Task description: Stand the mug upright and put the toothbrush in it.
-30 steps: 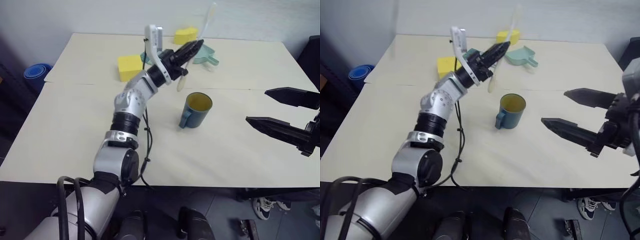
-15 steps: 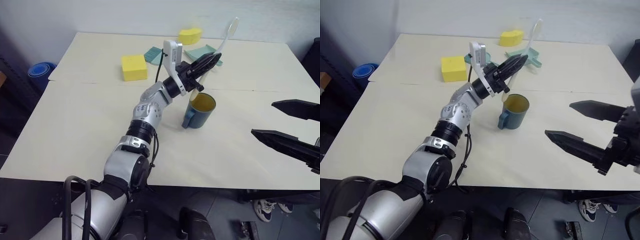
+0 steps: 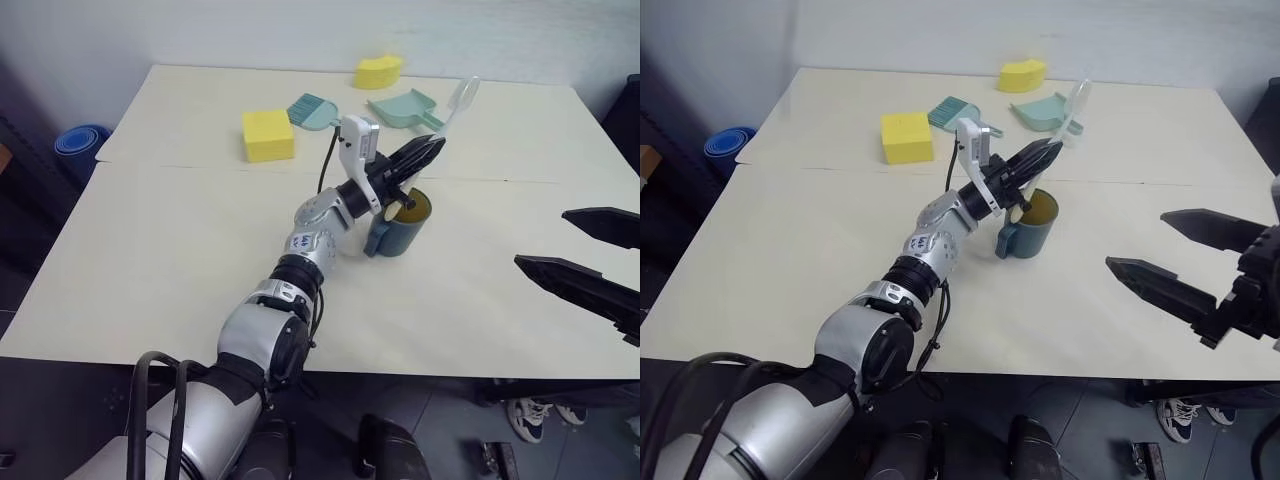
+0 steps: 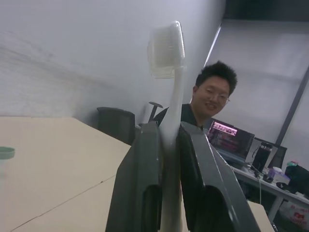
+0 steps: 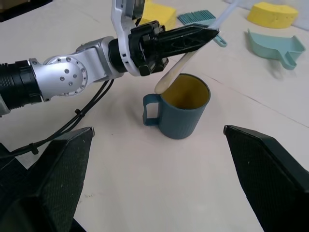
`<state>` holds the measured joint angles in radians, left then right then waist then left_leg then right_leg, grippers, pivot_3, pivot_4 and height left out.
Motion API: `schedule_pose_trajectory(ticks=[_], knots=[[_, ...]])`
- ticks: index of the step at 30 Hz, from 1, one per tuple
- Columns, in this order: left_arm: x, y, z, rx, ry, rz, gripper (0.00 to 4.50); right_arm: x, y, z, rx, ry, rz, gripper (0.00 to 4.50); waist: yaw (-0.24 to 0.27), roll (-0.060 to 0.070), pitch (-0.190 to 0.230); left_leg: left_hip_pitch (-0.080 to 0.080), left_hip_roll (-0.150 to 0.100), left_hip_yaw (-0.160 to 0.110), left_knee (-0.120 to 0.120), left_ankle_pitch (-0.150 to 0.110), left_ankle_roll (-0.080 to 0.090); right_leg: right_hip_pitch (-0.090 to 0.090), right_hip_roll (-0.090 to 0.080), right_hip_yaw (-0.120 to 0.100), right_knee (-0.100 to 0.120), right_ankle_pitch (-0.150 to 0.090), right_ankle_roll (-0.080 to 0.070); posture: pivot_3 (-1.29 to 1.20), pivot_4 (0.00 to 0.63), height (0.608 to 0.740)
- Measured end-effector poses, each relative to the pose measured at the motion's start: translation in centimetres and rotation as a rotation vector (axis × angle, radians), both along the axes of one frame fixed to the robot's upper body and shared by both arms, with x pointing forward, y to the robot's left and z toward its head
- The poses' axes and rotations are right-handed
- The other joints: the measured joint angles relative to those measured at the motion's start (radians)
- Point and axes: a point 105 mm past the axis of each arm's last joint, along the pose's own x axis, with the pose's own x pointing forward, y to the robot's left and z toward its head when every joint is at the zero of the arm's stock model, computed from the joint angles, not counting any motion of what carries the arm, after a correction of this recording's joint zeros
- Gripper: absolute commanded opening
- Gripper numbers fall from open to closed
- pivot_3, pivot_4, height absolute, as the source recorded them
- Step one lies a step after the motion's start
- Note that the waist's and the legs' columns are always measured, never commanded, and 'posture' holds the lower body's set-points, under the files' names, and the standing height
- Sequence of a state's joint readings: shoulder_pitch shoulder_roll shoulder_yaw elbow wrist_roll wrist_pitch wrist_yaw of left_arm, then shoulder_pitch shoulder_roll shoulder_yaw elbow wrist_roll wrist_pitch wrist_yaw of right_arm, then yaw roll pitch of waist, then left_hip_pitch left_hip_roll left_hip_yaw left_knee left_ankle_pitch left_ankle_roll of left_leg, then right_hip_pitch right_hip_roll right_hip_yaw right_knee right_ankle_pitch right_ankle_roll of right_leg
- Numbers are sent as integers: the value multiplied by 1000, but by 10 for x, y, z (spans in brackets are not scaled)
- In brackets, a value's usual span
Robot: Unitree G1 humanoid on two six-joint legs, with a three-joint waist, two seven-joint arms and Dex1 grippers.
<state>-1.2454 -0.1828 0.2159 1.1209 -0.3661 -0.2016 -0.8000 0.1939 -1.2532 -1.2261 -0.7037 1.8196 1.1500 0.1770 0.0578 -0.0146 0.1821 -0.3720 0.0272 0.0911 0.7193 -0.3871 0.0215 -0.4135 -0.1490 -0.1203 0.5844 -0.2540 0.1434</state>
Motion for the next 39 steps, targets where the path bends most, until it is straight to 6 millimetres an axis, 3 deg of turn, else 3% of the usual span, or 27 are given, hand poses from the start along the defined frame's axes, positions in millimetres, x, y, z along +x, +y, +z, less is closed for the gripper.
schedule_pose_trajectory(ticks=[9, 15, 21, 27, 35, 39], knots=[[4, 5, 3, -13, -2, 19, 188, 0, 1, 2, 21, -9, 2, 4500, 0, 0, 0, 0, 0, 0, 0, 0, 0, 0, 0, 0, 0, 0, 0, 0, 150, 740], [9, 17, 24, -45, -29, 37, 188, -1, 4, -4, 24, -1, 9, 4500, -1, 0, 0, 0, 0, 0, 0, 0, 0, 0, 0, 0, 0, 0, 0, 0, 150, 740], [9, 13, 27, -59, -56, 93, 188, -2, 5, -5, 29, 0, 9, 4500, 3, 0, 0, 0, 0, 0, 0, 0, 1, 0, 0, 0, -1, 0, 0, 0, 150, 740], [8, -3, 11, -30, -13, 121, 188, -2, 4, -6, 44, 1, 7, 4500, 6, 0, 0, 0, 0, 1, 0, -1, 1, 0, 0, 0, -1, 0, 0, 0, 150, 740], [9, -8, -2, 6, 18, 142, 188, -7, 6, -5, 49, -8, -4, 4500, 10, 0, 0, 0, 0, 1, 0, -1, 1, 0, 0, 0, -1, 0, 0, 0, 150, 740], [8, -10, -4, 14, 33, 117, 1487, -8, 5, -5, 49, -9, -12, 4500, 15, 0, 0, 0, 0, 1, 0, -1, 2, 0, 0, 0, -1, 0, 0, 0, 150, 740]])
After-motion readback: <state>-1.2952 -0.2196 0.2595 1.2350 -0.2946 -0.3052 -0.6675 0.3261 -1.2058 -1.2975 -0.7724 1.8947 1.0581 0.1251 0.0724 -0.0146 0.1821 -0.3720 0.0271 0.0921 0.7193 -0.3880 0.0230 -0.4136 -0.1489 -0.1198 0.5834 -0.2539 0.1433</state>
